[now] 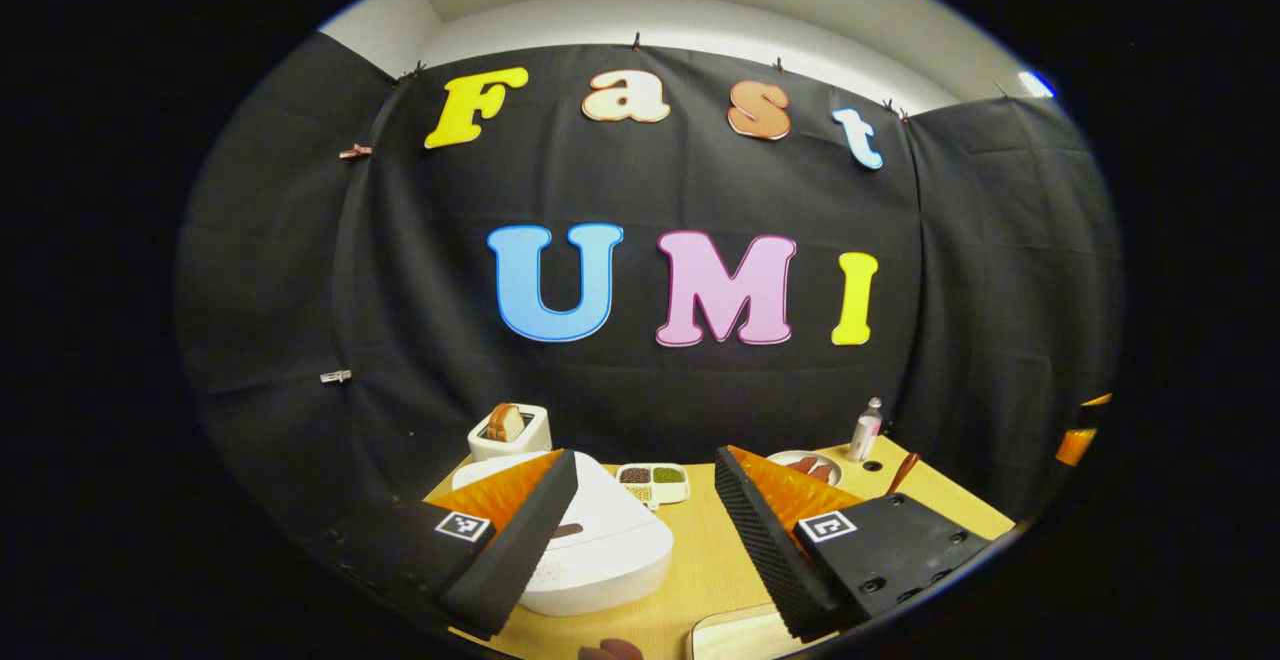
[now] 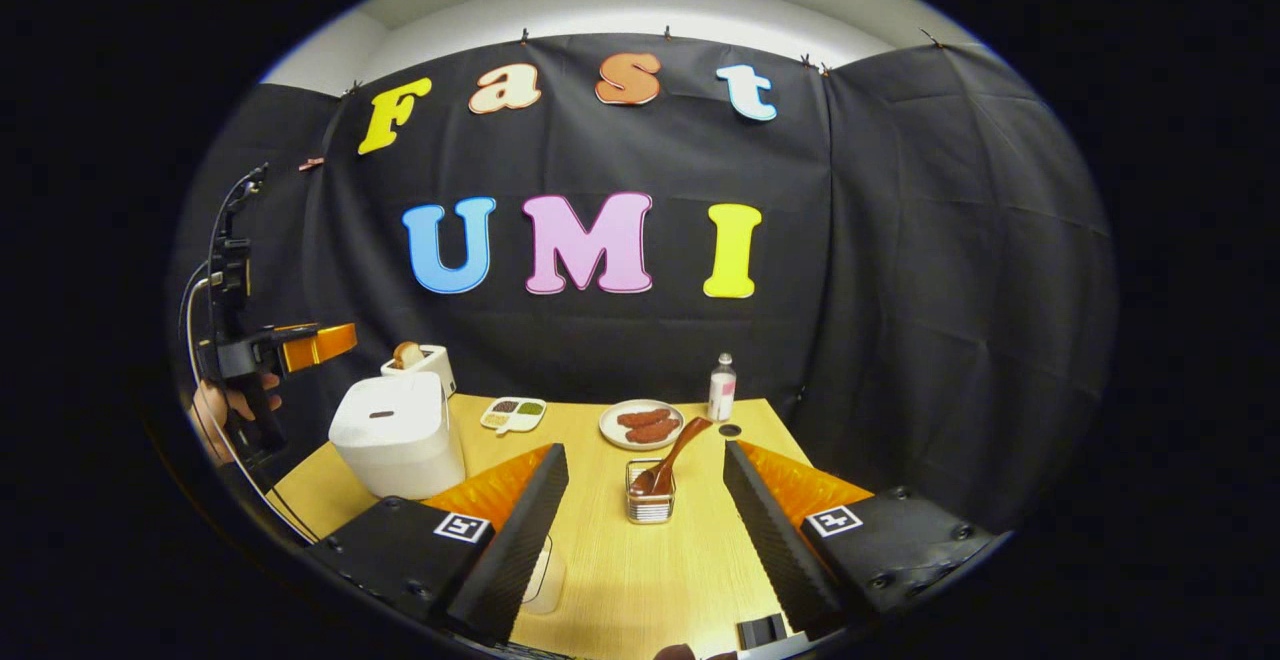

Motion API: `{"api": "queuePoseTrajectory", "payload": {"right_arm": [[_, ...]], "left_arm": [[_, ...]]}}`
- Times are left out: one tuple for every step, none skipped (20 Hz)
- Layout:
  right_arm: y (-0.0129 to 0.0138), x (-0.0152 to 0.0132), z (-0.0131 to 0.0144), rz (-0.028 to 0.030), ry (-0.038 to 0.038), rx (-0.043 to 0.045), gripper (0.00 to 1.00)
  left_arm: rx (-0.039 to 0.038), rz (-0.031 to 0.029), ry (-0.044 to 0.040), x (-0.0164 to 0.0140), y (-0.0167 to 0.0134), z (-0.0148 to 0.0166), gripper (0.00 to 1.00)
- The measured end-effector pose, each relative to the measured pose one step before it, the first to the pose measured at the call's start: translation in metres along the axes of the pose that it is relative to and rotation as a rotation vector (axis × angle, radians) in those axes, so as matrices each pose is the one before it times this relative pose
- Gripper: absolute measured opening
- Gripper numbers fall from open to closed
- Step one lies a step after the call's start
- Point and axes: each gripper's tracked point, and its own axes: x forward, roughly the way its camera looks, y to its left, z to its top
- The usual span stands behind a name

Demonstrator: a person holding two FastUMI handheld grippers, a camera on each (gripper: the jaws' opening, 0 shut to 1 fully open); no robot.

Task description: Close the left gripper, press the button to open the rice cooker; take a wooden spoon from the chopstick holder with the right hand, scoop a spoonful of rice and pour it into the rice cooker, then put the wooden spoon back into the chopstick holder.

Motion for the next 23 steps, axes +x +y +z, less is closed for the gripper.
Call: {"api": "queuePoseTrajectory", "payload": {"right_arm": [[0.00253, 0.00110, 0.00875, 0.00393, -0.01779, -0.00350, 0.99], [0.00289, 0.00045, 0.00733, 0.00364, -0.01865, -0.00150, 0.98], [0.00404, 0.00008, 0.00573, 0.00665, -0.01156, 0.00058, 0.98], [0.00299, 0.00077, 0.00625, 0.00255, -0.01841, 0.00412, 0.98], [0.00360, 0.00135, 0.00659, 0.00458, -0.01914, 0.00395, 0.98], [0.00242, -0.00014, 0.00538, 0.00464, -0.01676, -0.00073, 0.98], [0.00207, 0.00006, 0.00424, 0.00343, -0.01204, -0.00423, 0.98], [-0.00045, -0.00120, 0.00435, 0.00058, -0.01237, -0.00616, 0.98], [-0.00007, -0.00147, 0.00552, 0.00281, -0.01334, -0.00588, 0.99], [-0.00003, -0.00076, 0.00303, 0.00027, -0.01277, -0.00384, 0.99], [0.00021, -0.00152, 0.00256, 0.00446, -0.00982, -0.00198, 0.99], [0.00054, -0.00203, 0.00186, 0.00363, -0.00908, -0.00032, 0.99], [-0.00080, -0.00214, -0.00027, 0.00061, -0.00122, -0.00074, 0.99], [-0.00106, -0.00112, -0.00072, 0.00183, -0.00382, -0.00387, 0.99], [-0.00046, -0.00100, -0.00111, 0.00119, -0.00231, -0.00653, 0.99], [-0.00029, -0.00087, -0.00043, 0.00450, 0.00052, -0.00352, 0.99], [0.00014, -0.00201, -0.00062, 0.00516, 0.00421, 0.00103, 0.99], [0.00040, -0.00183, -0.00055, 0.00397, 0.00401, 0.00351, 0.99], [-0.00053, -0.00167, 0.00108, 0.00335, -0.00063, 0.00413, 0.99], [-0.00020, 0.00092, 0.00052, 0.00286, -0.00020, 0.00459, 0.99], [0.00024, -0.00007, 0.00014, 0.00462, -0.00078, 0.00162, 0.99], [-0.00057, -0.00045, 0.00108, 0.00202, -0.00344, -0.00207, 0.98], [0.00031, -0.00061, 0.00004, 0.00242, -0.00222, -0.00575, 0.98]], "left_arm": [[0.00159, -0.00781, -0.00942, -0.00971, -0.00252, 0.00261, 0.96], [0.00724, -0.00771, -0.00440, -0.01075, -0.00309, 0.00173, 0.96], [0.00415, -0.00585, 0.00043, -0.00827, -0.00211, 0.00054, 0.95], [-0.00533, -0.00356, -0.00006, -0.00850, -0.00171, 0.00045, 0.96], [-0.01310, -0.00868, 0.00074, -0.00817, -0.00338, -0.00034, 0.95], [-0.01048, 0.00547, -0.00288, -0.00761, -0.00020, 0.00106, 0.96], [-0.00503, 0.00649, -0.00680, -0.00752, 0.00335, 0.00239, 0.95], [0.00183, 0.00912, -0.01482, -0.00650, 0.00225, 0.00411, 0.96], [0.00270, 0.00325, -0.01350, -0.00691, 0.00094, 0.00418, 0.95], [0.00520, -0.00083, -0.01188, -0.00696, -0.00123, 0.00320, 0.95], [0.00655, 0.00533, -0.00786, -0.00655, 0.00092, 0.00200, 0.95], [0.00633, -0.00018, -0.00982, -0.00575, 0.00058, 0.00303, 0.95], [0.00758, 0.00199, -0.00161, -0.00663, -0.00182, 0.00085, 0.95], [0.00890, 0.00386, -0.00138, -0.00558, -0.00010, 0.00078, 0.95], [0.01229, 0.00091, 0.00310, -0.00481, -0.00123, -0.00063, 0.95], [0.00852, 0.00246, 0.00638, -0.00358, 0.00007, -0.00255, 0.95], [0.00629, -0.00175, 0.00379, -0.00377, -0.00192, -0.00106, 0.95], [0.00213, 0.00020, 0.00184, -0.00275, -0.00104, -0.00077, 0.95], [-0.00161, -0.00199, 0.00212, -0.00264, -0.00171, 0.00001, 0.95], [-0.00264, 0.00145, -0.00043, -0.00219, -0.00108, 0.00002, 0.95], [-0.00176, 0.00252, -0.00081, -0.00196, 0.00041, 0.00039, 0.95], [0.00067, 0.00247, 0.00146, -0.00087, 0.00008, -0.00045, 0.95], [0.00107, 0.00541, 0.00310, -0.00096, 0.00145, -0.00069, 0.95]]}}
